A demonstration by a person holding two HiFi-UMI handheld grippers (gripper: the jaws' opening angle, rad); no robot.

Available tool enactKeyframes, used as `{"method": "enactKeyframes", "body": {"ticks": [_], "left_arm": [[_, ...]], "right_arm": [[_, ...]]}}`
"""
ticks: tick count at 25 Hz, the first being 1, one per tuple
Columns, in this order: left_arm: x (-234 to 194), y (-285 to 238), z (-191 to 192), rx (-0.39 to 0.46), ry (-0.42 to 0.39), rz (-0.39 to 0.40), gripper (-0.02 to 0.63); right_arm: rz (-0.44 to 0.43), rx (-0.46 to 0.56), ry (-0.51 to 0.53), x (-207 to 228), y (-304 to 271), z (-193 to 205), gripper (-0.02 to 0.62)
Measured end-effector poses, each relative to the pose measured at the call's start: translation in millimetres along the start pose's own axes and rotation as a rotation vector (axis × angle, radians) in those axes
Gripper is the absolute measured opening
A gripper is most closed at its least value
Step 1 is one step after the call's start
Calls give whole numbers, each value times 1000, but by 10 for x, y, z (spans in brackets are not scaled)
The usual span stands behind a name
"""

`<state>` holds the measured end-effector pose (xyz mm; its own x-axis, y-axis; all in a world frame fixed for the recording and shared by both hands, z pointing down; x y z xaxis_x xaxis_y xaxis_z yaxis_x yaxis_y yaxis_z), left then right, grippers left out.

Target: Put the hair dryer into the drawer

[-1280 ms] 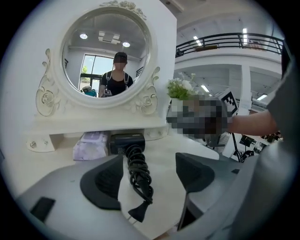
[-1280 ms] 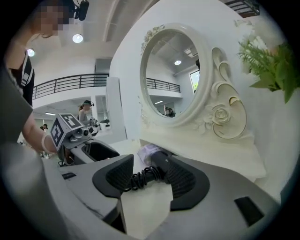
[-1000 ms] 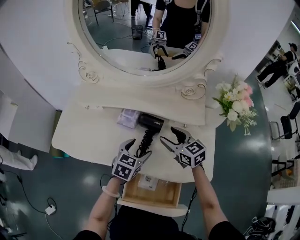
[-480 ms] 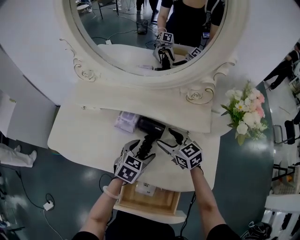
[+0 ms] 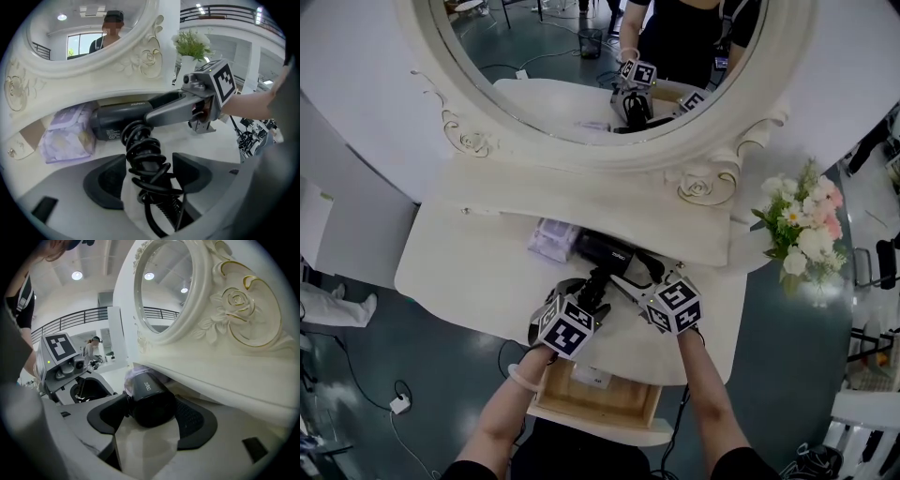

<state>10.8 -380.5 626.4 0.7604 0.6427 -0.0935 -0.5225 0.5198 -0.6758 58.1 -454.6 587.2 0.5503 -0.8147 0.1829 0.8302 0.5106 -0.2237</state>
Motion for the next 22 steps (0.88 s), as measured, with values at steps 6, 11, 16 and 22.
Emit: {"method": "enactKeyframes", "body": {"ticks": [6, 11, 16, 22], "left_arm": [[3, 32, -14, 27, -20, 10, 299], [64, 108, 60, 42, -60, 53, 295], [154, 199, 146, 64, -61, 83, 291], [284, 326, 255, 91, -59, 108, 291]], "right_arm": [[-9, -13, -6, 7, 17, 21, 322], [-68, -41, -76, -67, 60, 107, 341], [-112, -74, -49, -203, 122, 156, 337], [-84, -72, 14, -398, 240, 147, 323]]}}
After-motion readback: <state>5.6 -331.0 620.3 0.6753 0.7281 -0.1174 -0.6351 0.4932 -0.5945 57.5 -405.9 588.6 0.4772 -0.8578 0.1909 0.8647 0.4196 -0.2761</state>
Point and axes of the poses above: the fingertips, and each gripper's own axes: y backward along the fingers, x to its right, z out of its underside, the point moved 1 cm from there along y, backward along the fingers, and after that the axes turned 9 degrees about x, right-handed, at the moved point
